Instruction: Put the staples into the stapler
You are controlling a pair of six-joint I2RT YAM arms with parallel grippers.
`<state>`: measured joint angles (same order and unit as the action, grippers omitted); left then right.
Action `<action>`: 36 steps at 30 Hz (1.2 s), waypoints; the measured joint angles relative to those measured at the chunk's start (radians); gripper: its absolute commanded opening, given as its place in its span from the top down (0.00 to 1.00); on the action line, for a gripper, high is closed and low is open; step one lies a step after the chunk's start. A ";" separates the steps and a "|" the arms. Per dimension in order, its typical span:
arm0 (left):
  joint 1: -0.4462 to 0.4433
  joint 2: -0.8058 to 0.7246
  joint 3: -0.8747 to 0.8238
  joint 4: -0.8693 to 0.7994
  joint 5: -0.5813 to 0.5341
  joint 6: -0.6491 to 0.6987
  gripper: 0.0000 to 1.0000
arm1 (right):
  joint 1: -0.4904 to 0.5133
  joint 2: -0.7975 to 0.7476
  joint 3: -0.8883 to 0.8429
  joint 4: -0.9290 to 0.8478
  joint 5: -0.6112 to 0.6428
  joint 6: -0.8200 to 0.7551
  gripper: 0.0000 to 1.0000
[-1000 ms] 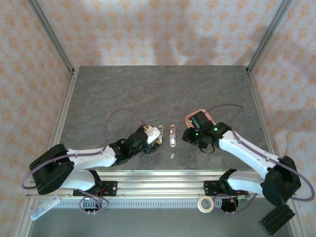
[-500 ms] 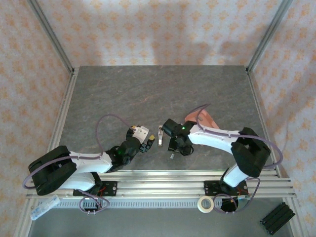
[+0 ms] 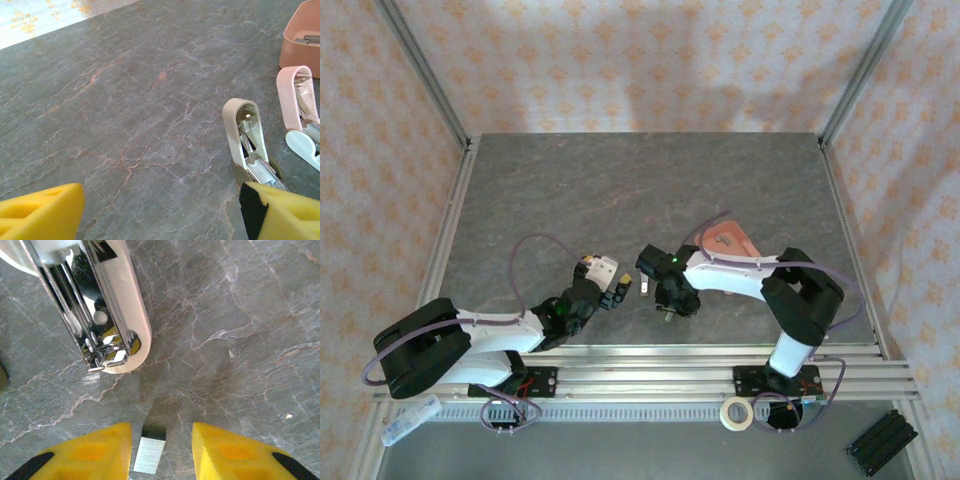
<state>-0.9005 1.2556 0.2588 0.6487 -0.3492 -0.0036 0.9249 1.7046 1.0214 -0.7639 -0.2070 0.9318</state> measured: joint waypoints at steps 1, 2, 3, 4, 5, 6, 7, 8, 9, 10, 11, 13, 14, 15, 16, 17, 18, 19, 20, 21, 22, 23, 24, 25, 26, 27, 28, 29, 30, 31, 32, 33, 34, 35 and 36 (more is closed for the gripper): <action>0.000 0.000 0.000 0.000 0.000 0.000 0.18 | 0.000 0.002 0.000 -0.002 -0.002 0.000 0.67; 0.000 0.000 0.000 0.000 0.000 0.000 0.17 | 0.000 0.004 0.000 -0.003 -0.003 0.000 0.68; 0.000 0.000 0.000 0.000 0.000 0.000 0.17 | 0.000 0.006 0.000 -0.004 -0.003 0.000 0.69; 0.000 0.000 0.000 0.001 0.000 0.000 0.17 | 0.000 0.008 0.000 -0.005 -0.003 0.000 0.70; 0.000 0.000 0.000 0.001 0.000 0.000 0.17 | 0.000 0.008 0.000 -0.005 -0.003 0.000 0.70; 0.000 0.000 0.000 0.001 0.000 0.000 0.17 | 0.000 0.008 0.000 -0.006 -0.006 0.000 0.70; 0.000 0.000 0.000 0.001 0.000 0.000 0.18 | 0.000 0.008 0.000 -0.006 -0.007 0.000 0.70; 0.000 0.000 0.000 0.002 0.000 0.000 0.18 | 0.000 0.008 0.000 -0.006 -0.010 0.000 0.71; 0.000 0.000 0.000 0.003 0.000 0.000 0.17 | 0.000 0.010 0.000 -0.006 -0.012 0.000 0.72; 0.000 0.000 0.000 0.005 0.000 0.000 0.18 | 0.000 0.010 0.000 -0.006 -0.016 0.000 0.73; 0.000 0.000 0.000 0.007 0.000 0.000 0.18 | 0.000 0.011 0.000 -0.006 -0.019 0.001 0.73; 0.000 0.000 0.000 0.008 0.001 0.000 0.18 | 0.000 0.013 0.000 -0.006 -0.026 0.001 0.74; 0.000 0.000 0.000 0.008 0.001 0.000 0.18 | 0.000 0.015 0.000 -0.006 -0.028 0.001 0.75; 0.000 0.000 0.000 0.008 0.001 0.000 0.18 | 0.000 0.017 0.000 -0.005 -0.030 0.001 0.76; 0.000 0.000 0.000 0.008 0.001 0.000 0.18 | 0.000 0.018 0.000 -0.003 -0.031 0.001 0.76; 0.000 0.000 0.000 0.008 0.001 0.000 0.18 | 0.000 0.018 0.002 -0.003 -0.033 0.001 0.77; 0.000 0.000 0.000 0.008 0.001 0.000 0.18 | 0.000 0.019 0.003 -0.002 -0.033 0.001 0.78; 0.000 0.000 0.000 0.008 0.001 0.000 0.17 | 0.000 0.021 0.004 -0.002 -0.035 0.001 0.78; 0.000 0.000 0.000 0.008 0.001 0.000 0.18 | 0.001 0.022 0.005 -0.002 -0.036 0.001 0.79; 0.000 0.000 0.000 0.008 0.001 0.000 0.18 | 0.001 0.023 0.005 -0.002 -0.037 0.001 0.80; 0.000 0.000 0.000 0.009 0.001 0.000 0.18 | 0.002 0.023 0.006 0.000 -0.037 0.002 0.81; 0.000 0.000 0.000 0.010 0.001 0.000 0.18 | 0.002 0.023 0.006 0.001 -0.037 0.003 0.82; 0.000 0.000 0.000 0.011 0.001 0.000 0.17 | 0.002 0.023 0.006 0.001 -0.037 0.004 0.83; 0.000 0.000 0.000 0.012 0.001 0.000 0.17 | 0.002 0.023 0.006 0.001 -0.037 0.004 0.83; 0.000 0.000 0.000 0.013 0.001 0.000 0.18 | 0.002 0.023 0.006 0.001 -0.036 0.004 0.83; 0.000 0.000 0.000 0.014 0.001 0.000 0.18 | 0.002 0.023 0.006 0.001 -0.036 0.004 0.84; 0.000 0.000 0.000 0.014 0.001 0.000 0.18 | 0.002 0.023 0.006 0.001 -0.036 0.004 0.84; 0.000 0.000 0.000 0.014 0.001 0.000 0.18 | 0.002 0.023 0.006 0.001 -0.035 0.004 0.84; 0.000 -0.001 0.000 0.014 0.001 -0.001 0.18 | 0.002 0.021 0.006 0.001 -0.032 0.003 0.84; 0.000 -0.003 -0.001 0.014 0.000 -0.001 0.18 | 0.002 0.019 0.006 0.001 -0.028 0.003 0.84; 0.000 -0.007 -0.002 0.014 0.000 -0.005 0.17 | 0.003 0.016 0.006 0.002 -0.021 0.003 0.84; 0.000 -0.013 -0.003 0.014 0.000 -0.008 0.17 | 0.004 0.008 0.006 0.004 -0.007 0.000 0.84; 0.000 -0.018 -0.005 0.014 0.000 -0.013 0.17 | 0.004 -0.003 0.006 0.005 0.008 -0.006 0.84; 0.000 -0.023 -0.007 0.014 0.000 -0.019 0.17 | 0.004 -0.019 0.006 0.005 0.025 -0.014 0.84; 0.000 -0.026 -0.008 0.014 0.000 -0.025 0.17 | 0.004 -0.040 0.008 0.005 0.045 -0.027 0.84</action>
<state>-0.9005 1.2297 0.2508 0.6632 -0.3492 -0.0284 0.9287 1.6650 1.0298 -0.7593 -0.1623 0.9051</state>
